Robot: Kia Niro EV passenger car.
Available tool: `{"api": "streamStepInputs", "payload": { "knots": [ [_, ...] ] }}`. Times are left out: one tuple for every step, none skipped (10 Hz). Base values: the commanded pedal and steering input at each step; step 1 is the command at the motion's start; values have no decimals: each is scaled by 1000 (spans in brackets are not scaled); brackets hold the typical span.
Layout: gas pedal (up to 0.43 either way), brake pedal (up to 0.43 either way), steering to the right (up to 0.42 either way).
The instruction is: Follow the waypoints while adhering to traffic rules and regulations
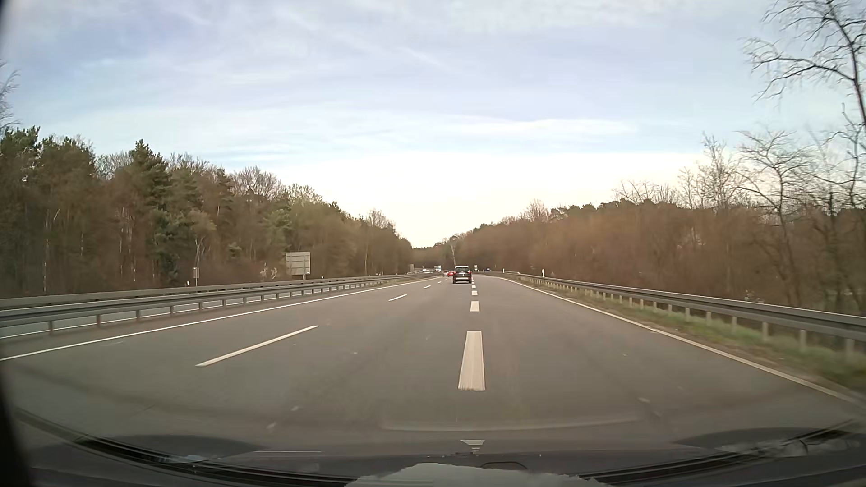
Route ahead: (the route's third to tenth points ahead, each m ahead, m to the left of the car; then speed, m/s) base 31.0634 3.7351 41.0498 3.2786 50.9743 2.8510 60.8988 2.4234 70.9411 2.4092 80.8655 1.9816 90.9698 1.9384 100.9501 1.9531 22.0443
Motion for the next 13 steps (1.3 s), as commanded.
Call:
{"api": "streamStepInputs", "payload": {
  "knots": [
    [378, 0, -5],
    [378, 0, -5],
    [378, 0, -5],
    [378, 0, -4],
    [378, 0, -4],
    [378, 0, -3],
    [378, 0, -3],
    [378, 0, -2],
    [378, 0, -2],
    [378, 0, -2],
    [378, 0, -1],
    [378, 0, 0],
    [378, 0, 1]
  ]
}}
